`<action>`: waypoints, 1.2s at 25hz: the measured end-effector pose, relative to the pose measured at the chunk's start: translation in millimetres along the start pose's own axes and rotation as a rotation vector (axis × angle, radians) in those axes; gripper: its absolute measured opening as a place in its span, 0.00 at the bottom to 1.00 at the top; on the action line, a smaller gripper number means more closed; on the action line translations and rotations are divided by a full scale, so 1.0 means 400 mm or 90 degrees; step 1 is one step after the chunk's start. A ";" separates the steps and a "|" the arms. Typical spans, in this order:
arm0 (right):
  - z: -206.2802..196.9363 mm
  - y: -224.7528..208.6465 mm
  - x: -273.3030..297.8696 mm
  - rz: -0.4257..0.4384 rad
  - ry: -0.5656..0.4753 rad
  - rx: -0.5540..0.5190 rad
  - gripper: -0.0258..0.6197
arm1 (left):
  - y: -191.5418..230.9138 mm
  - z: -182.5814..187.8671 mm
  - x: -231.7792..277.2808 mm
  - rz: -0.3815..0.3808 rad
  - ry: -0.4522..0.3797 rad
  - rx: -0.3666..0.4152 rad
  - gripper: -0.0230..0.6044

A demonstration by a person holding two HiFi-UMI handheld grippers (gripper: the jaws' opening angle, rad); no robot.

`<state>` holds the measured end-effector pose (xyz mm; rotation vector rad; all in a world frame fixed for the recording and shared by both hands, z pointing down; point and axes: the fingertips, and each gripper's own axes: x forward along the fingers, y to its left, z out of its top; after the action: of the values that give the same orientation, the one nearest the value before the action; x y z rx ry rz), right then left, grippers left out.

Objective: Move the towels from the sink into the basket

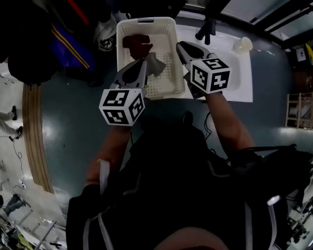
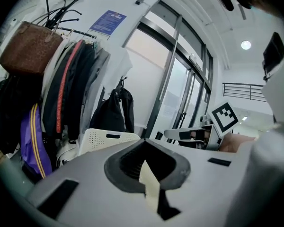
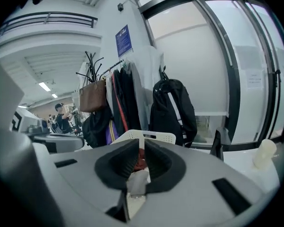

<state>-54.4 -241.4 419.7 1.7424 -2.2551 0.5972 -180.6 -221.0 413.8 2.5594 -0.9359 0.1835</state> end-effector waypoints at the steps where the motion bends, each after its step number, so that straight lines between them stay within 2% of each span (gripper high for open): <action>1: 0.007 -0.011 -0.019 0.002 -0.011 0.003 0.10 | -0.014 0.002 0.005 -0.004 -0.001 0.000 0.04; 8: 0.019 -0.134 -0.148 -0.015 -0.047 0.010 0.06 | -0.152 0.030 0.067 -0.030 -0.021 0.016 0.04; 12: 0.019 -0.213 -0.217 -0.037 -0.056 -0.015 0.05 | -0.228 0.033 0.108 -0.040 -0.025 0.020 0.04; 19: 0.020 -0.335 -0.335 -0.060 -0.095 -0.018 0.05 | -0.342 0.039 0.176 -0.050 -0.034 0.033 0.04; 25: 0.009 -0.403 -0.415 -0.065 -0.126 -0.004 0.05 | -0.425 0.042 0.216 -0.065 -0.037 0.068 0.04; 30: -0.008 -0.448 -0.464 -0.075 -0.138 0.011 0.05 | -0.467 0.031 0.232 -0.059 -0.038 0.081 0.04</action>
<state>167.1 -116.5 376.6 2.0208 -2.2680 0.4229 10.1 -151.6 365.0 2.7324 -0.8490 0.1435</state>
